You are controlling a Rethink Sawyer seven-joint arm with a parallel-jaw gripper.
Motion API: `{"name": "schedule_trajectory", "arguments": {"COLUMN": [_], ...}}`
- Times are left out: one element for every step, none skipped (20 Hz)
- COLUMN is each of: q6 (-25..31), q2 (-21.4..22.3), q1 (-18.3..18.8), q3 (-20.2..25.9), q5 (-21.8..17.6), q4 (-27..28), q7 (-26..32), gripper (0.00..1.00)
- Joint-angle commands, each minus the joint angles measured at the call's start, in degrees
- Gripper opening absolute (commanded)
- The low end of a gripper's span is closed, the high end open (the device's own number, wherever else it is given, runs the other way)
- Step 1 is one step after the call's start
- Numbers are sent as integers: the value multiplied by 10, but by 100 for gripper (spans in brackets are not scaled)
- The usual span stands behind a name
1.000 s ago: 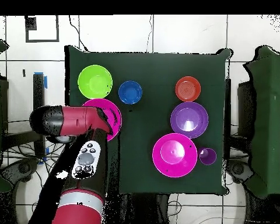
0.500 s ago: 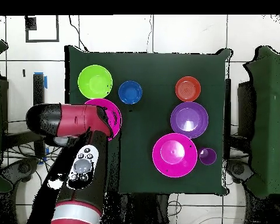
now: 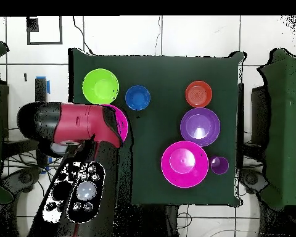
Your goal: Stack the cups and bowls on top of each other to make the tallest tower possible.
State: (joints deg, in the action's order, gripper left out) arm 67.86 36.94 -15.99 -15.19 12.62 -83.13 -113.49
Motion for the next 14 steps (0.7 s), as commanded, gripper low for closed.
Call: {"name": "schedule_trajectory", "arguments": {"q6": [-89, -121, -140, -164, -182, -198, -216, -233, -245, -258, -262, -268, -273, -275], "q2": [25, 28, 32, 36, 41, 45, 46, 46, 50, 55, 60, 65, 70, 72], "q1": [33, 43, 55, 70, 85, 100, 120, 139, 158, 176, 192, 210, 227, 243], "q3": [22, 24, 28, 34, 41, 46, 56, 66, 75, 85, 92, 102, 112, 121], "q5": [-57, -64, -74, -82, -91, -98, -106, -114, -123, -133, -145, -156, -170, -181], "q4": [-84, -104, -118, -130, -141, -152, -158, -165, -175, -184, -192, -199, -205, -210], "q7": [14, 31, 52, 73, 93, 114, 134, 153, 169, 184, 197, 207, 215, 222], "gripper": [100, 100, 100, 100, 100, 100, 100, 100, 100, 100, 100, 100, 100, 100]}}
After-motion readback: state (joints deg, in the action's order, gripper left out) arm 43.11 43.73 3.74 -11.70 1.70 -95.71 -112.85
